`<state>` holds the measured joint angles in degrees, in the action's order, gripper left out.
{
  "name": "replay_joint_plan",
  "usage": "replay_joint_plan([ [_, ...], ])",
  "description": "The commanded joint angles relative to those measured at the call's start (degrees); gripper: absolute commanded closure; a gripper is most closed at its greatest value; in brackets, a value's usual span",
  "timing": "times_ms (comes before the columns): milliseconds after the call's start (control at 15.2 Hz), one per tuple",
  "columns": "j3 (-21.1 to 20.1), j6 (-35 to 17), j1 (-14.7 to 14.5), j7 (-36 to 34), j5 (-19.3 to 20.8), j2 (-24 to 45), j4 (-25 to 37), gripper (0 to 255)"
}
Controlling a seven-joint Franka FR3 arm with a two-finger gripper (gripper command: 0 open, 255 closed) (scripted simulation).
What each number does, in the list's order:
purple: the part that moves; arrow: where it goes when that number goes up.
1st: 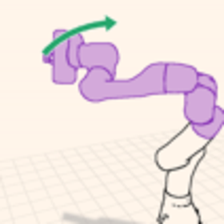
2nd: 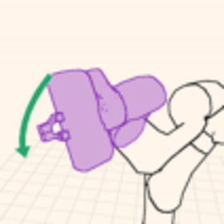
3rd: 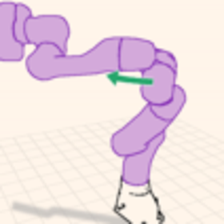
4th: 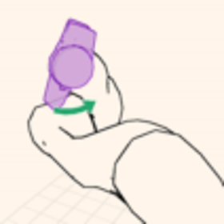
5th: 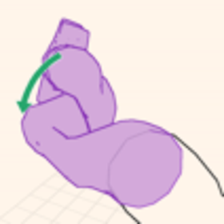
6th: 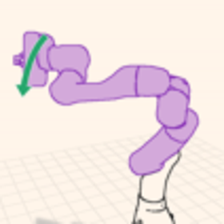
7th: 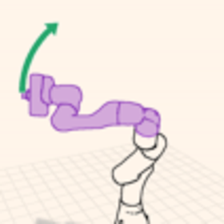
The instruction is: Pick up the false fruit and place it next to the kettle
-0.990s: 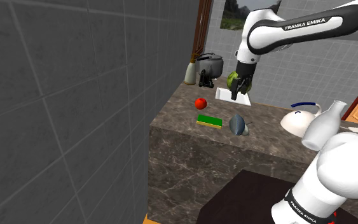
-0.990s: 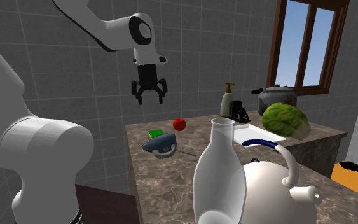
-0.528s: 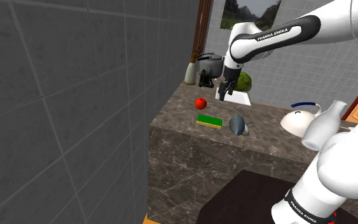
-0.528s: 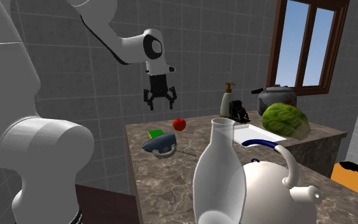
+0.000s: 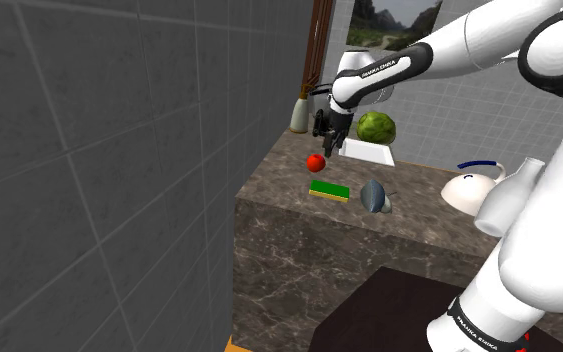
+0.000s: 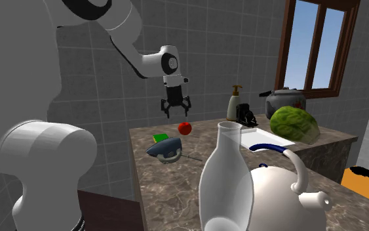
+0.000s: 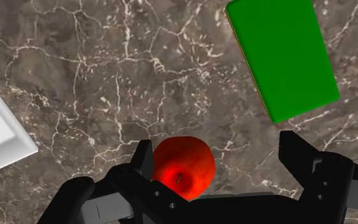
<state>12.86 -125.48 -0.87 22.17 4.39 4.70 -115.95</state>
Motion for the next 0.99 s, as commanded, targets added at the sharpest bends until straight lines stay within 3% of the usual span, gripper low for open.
replay_joint_plan([
  [0,-0.18,-1.1,0.13,1.74,-1.09,3.9,3.57,0],
  [396,-1.45,-2.84,1.62,6.83,-4.34,16.77,16.75,0],
  [924,-1.75,-7.12,2.19,7.27,-5.05,20.32,16.01,0],
])
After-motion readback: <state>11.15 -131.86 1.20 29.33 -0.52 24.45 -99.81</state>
